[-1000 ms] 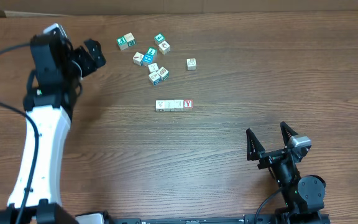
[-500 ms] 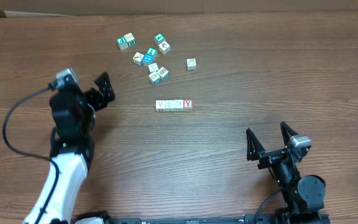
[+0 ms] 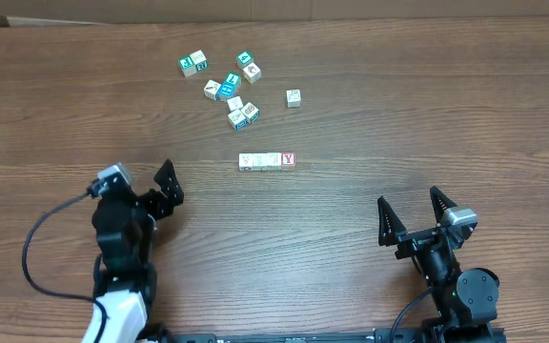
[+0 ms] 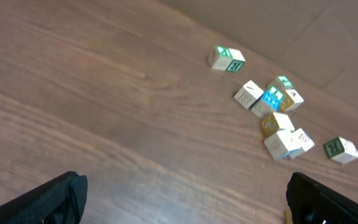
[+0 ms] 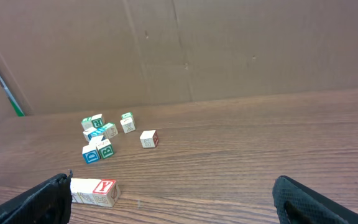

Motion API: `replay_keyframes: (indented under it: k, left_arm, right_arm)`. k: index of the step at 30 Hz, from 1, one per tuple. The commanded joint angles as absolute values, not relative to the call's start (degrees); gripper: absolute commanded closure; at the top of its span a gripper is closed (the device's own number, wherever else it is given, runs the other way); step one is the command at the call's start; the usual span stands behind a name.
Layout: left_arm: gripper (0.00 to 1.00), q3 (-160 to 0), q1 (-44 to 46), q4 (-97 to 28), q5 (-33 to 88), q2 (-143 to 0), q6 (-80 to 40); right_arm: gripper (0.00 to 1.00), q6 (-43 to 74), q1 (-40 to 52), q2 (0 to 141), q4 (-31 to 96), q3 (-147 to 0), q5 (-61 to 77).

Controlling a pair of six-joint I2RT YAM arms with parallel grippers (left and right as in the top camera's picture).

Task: Form a horizontal line

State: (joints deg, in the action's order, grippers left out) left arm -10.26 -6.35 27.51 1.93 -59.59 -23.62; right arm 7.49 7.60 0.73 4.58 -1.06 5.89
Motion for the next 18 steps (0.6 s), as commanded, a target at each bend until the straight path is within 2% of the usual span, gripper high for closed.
replay_keyframes:
  k: [1,11,18]
  left_arm:
    - [0.00,-6.55,-5.98,27.94,0.99,-55.72,-23.31]
    - [0.00,-0.30,-5.96,25.71,-0.01,-44.27,-23.11]
    - [0.00,-0.30,-4.16,13.43,-1.74,-32.71,-21.06]
  right_arm:
    - [0.00,7.62,7.38,0.45,4.38,-0.47,5.48]
    - [0.00,7.62,7.38,0.45,4.36,-0.47,5.48]
    - [0.00,7.62,7.38,0.45,4.38,-0.47,5.48]
